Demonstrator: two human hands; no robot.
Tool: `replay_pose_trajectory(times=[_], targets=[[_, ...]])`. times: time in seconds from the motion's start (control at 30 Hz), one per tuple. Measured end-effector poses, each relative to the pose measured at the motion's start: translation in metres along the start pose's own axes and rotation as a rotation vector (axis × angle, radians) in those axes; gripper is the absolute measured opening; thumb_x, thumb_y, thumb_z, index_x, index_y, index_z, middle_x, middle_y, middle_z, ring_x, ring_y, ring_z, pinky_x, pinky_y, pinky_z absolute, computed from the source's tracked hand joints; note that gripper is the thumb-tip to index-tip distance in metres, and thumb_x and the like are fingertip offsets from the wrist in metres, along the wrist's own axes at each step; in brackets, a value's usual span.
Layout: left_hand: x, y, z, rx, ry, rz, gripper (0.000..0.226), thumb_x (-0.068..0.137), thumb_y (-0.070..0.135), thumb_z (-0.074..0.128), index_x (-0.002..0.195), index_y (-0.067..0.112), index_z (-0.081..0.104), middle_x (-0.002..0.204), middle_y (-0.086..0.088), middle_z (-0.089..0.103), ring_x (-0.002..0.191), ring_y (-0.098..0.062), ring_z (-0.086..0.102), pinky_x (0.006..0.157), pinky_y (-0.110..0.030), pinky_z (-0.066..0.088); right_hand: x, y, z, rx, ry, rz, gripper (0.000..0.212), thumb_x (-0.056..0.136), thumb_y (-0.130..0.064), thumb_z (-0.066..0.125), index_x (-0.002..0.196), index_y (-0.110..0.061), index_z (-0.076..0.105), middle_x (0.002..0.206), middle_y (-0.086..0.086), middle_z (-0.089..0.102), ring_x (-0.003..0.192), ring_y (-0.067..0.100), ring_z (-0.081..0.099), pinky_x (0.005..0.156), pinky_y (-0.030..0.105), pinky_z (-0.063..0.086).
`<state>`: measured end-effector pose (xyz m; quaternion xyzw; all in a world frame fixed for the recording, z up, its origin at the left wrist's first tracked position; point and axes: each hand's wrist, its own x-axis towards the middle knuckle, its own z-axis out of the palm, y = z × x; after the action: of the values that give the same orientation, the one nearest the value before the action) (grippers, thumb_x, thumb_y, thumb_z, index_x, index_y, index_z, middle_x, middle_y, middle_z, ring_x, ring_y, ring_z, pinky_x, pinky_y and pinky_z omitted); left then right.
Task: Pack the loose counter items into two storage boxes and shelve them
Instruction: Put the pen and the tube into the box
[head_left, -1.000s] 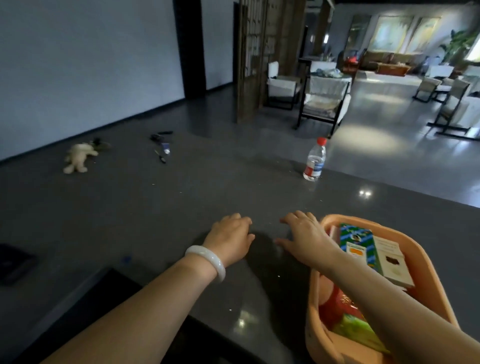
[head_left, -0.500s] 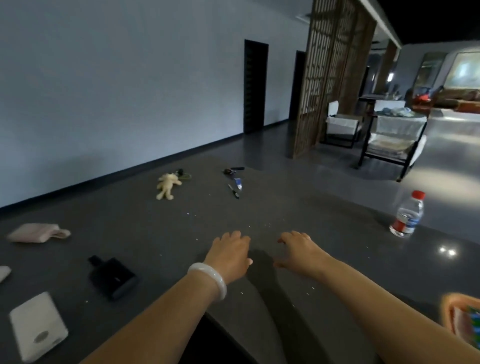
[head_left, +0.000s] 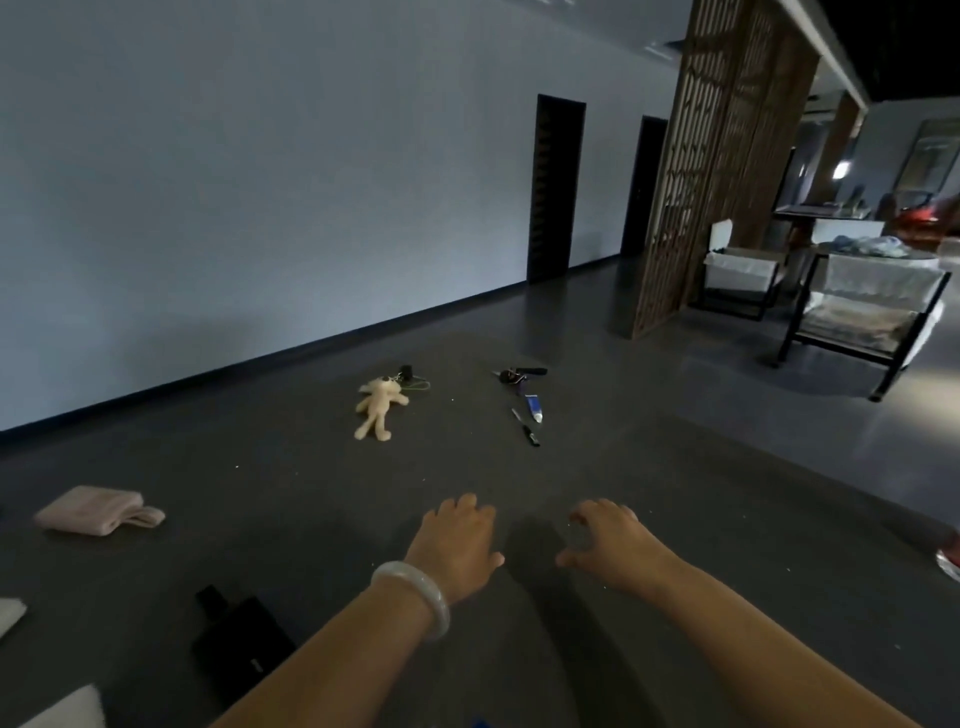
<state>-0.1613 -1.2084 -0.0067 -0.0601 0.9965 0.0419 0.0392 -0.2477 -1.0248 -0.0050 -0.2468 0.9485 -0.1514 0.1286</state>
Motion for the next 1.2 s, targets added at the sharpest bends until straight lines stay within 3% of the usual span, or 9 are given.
replay_pose_trajectory(times=[0.2, 0.37, 0.57, 0.7, 0.9, 1.13, 1.2], targets=[[0.044, -0.01, 0.003, -0.04, 0.04, -0.092, 0.054, 0.095, 0.04, 0.057, 0.14, 0.013, 0.042, 0.137, -0.007, 0.042, 0.128, -0.025, 0.042, 0.106, -0.038, 0.036, 0.065, 0.024, -0.003, 0.121, -0.004, 0.006, 0.059, 0.085, -0.049, 0.065, 0.132, -0.017, 0.05, 0.132, 0.003, 0.05, 0.125, 0.022, 0.045, 0.101, 0.029, 0.039], [0.087, -0.024, 0.017, -0.073, -0.034, -0.154, 0.053, 0.095, 0.04, 0.056, 0.139, 0.014, 0.043, 0.139, -0.007, 0.041, 0.129, -0.025, 0.04, 0.107, -0.038, 0.034, 0.113, 0.035, 0.017, 0.199, -0.034, 0.045, 0.055, 0.085, -0.049, 0.065, 0.128, -0.017, 0.055, 0.126, 0.004, 0.055, 0.118, 0.023, 0.051, 0.099, 0.031, 0.043], [0.164, -0.049, 0.032, -0.129, -0.05, -0.171, 0.057, 0.093, 0.044, 0.058, 0.14, 0.016, 0.041, 0.14, -0.007, 0.038, 0.131, -0.026, 0.038, 0.108, -0.041, 0.036, 0.17, 0.037, 0.02, 0.243, -0.036, 0.114, 0.065, 0.086, -0.05, 0.063, 0.139, -0.018, 0.043, 0.137, 0.006, 0.046, 0.13, 0.025, 0.042, 0.106, 0.032, 0.037], [0.223, -0.064, 0.054, -0.166, -0.079, -0.179, 0.077, 0.09, 0.056, 0.057, 0.15, 0.019, 0.026, 0.151, -0.005, 0.027, 0.14, -0.026, 0.028, 0.114, -0.044, 0.029, 0.221, 0.042, 0.019, 0.263, 0.031, 0.174, 0.069, 0.085, -0.051, 0.065, 0.141, -0.02, 0.041, 0.141, 0.007, 0.042, 0.133, 0.028, 0.037, 0.108, 0.034, 0.033], [0.268, -0.083, 0.106, -0.074, -0.139, -0.221, 0.102, 0.08, 0.084, 0.029, 0.156, 0.023, -0.002, 0.163, -0.005, -0.008, 0.149, -0.03, -0.011, 0.12, -0.053, -0.001, 0.303, 0.04, 0.028, 0.263, 0.08, 0.209, 0.086, 0.079, -0.052, 0.071, 0.147, -0.017, 0.03, 0.146, 0.009, 0.033, 0.135, 0.031, 0.029, 0.11, 0.037, 0.028], [0.274, -0.089, 0.121, -0.021, -0.091, -0.155, 0.105, 0.075, 0.087, 0.002, 0.155, 0.021, -0.009, 0.163, -0.008, -0.011, 0.149, -0.032, -0.013, 0.119, -0.057, -0.001, 0.406, 0.031, 0.038, 0.166, 0.145, 0.258, 0.116, 0.069, -0.063, 0.073, 0.154, -0.022, 0.005, 0.157, 0.008, 0.014, 0.142, 0.034, 0.019, 0.114, 0.045, 0.022], [0.276, -0.088, 0.123, -0.025, -0.095, -0.151, 0.108, 0.07, 0.089, -0.005, 0.155, 0.021, -0.01, 0.163, -0.008, -0.013, 0.149, -0.032, -0.014, 0.119, -0.056, -0.002, 0.422, 0.032, 0.046, 0.066, 0.166, 0.277, 0.115, 0.07, -0.068, 0.069, 0.153, -0.019, 0.007, 0.154, 0.01, 0.022, 0.139, 0.033, 0.024, 0.113, 0.045, 0.023]])
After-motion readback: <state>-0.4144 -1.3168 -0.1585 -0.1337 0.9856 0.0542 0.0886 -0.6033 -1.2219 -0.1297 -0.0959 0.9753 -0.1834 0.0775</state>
